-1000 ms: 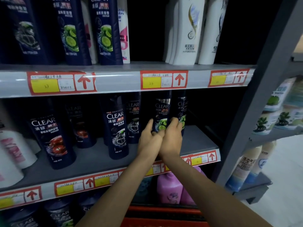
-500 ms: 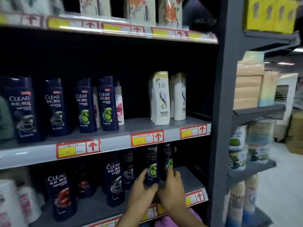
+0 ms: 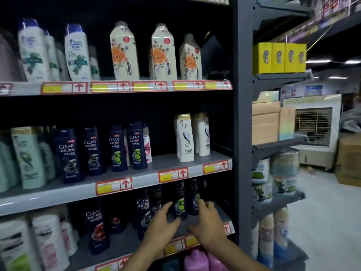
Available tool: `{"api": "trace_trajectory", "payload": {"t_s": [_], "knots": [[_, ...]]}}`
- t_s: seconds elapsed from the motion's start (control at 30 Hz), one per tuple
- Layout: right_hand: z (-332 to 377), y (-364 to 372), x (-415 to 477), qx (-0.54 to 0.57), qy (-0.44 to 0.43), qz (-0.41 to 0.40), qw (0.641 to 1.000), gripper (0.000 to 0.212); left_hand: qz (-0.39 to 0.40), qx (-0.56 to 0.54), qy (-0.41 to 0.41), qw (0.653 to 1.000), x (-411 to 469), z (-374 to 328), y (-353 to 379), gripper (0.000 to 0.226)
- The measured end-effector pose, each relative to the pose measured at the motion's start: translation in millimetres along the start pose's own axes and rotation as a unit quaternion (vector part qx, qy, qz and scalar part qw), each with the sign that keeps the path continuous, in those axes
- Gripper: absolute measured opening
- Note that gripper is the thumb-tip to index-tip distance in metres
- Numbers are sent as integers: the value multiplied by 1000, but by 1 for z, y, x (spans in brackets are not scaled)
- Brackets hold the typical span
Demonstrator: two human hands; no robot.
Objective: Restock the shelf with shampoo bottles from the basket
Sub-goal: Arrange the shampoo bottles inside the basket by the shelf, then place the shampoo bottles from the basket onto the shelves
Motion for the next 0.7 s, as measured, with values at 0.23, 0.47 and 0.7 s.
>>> {"api": "trace_trajectory", "payload": {"t_s": [0.23,0.47,0.7], "knots": [[-16,-4,-57,-51,-52,43,996,83,30,112,34,993,-50,5,-6,60],[-53,38,-124,-89,-74,128,985,98,70,192,15,979,-94,62,12,70],[-109,113,-179,-171,-71,224,957,94,125,280,11,952,-121,153,45,75]]}}
Point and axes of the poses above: each hand's wrist, its own x-axis towards the middle knuckle, its own y-axis out of the palm, z = x × y, the point moved 10 cm from there along x, towards the middle knuckle, and after that the axes turned 11 degrees about -x, right-handed, at the moved point
